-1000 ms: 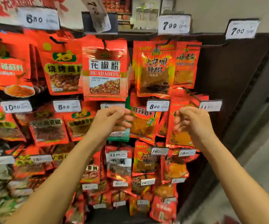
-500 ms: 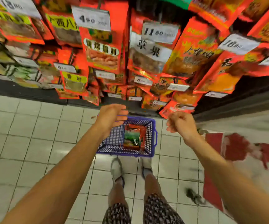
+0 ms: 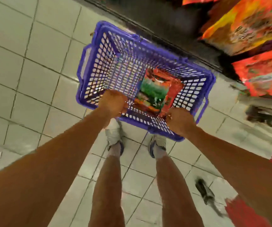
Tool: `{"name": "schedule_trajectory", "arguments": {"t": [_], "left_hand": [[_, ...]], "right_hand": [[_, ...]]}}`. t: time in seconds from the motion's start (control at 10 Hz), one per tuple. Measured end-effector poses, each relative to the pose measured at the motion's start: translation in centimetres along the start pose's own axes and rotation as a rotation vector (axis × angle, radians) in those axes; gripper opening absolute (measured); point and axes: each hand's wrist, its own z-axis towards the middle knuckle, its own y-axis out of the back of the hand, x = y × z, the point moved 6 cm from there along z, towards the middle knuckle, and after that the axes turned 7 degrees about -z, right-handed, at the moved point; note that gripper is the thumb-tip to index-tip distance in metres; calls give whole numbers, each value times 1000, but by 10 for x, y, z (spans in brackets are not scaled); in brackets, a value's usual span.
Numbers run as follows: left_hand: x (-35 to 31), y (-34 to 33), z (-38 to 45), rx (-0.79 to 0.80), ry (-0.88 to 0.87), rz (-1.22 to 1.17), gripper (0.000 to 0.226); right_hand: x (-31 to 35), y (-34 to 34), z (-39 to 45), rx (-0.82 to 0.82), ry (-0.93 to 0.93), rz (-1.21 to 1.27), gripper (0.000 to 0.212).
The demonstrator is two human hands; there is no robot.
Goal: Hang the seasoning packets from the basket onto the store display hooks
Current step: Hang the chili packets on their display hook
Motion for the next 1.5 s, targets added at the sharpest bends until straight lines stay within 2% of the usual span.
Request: {"name": "schedule_trajectory", "arguments": {"t": [0.1, 0.2, 0.3, 0.4, 0.5, 0.6, 0.7, 0.8, 0.9, 1.0, 1.1, 1.2, 1.3, 1.4, 1.5], "left_hand": [[27, -2, 67, 88, -30, -92, 16], [47, 3, 118, -25, -118, 123, 8], [73, 7, 153, -80, -149, 128, 21], [78, 11, 169, -94, -164, 105, 27], [77, 13, 170, -77, -174, 75, 28], [76, 24, 164, -172, -174, 87, 24], [69, 39, 155, -330, -237, 78, 40], [66, 33, 146, -180, -215, -81, 66], [54, 17, 141, 48, -261, -27, 72], [38, 13, 140, 44, -311, -65, 23], [38, 23, 147, -121, -331, -148, 7], [41, 36, 155, -226, -350, -211, 8], [43, 40, 165, -270, -392, -142, 2], [47, 38, 179, -261, -424, -105, 3], [52, 37, 188, -265, -435, -116, 4]], "right_hand": [[10, -45, 69, -66, 162, -430, 50], [14, -76, 135, -107, 235, -692, 89], [7, -113, 181, -71, 304, -799, 118], [1, -124, 191, -82, 340, -718, 116], [4, -114, 181, -151, 415, -633, 81], [15, -81, 162, -223, 476, -242, 55], [22, -36, 144, -199, 403, 324, 42], [25, -1, 127, -95, 214, 802, 23], [30, 8, 122, 97, 112, 1254, 25], [41, 3, 127, 261, 90, 1425, 21], [30, -11, 151, 101, 15, 1324, 19], [9, -39, 171, -118, 53, 343, 36], [3, -106, 177, -13, 283, -424, 96], [3, -152, 186, -24, 417, -666, 112], [-1, -161, 196, -96, 408, -629, 111]]}}
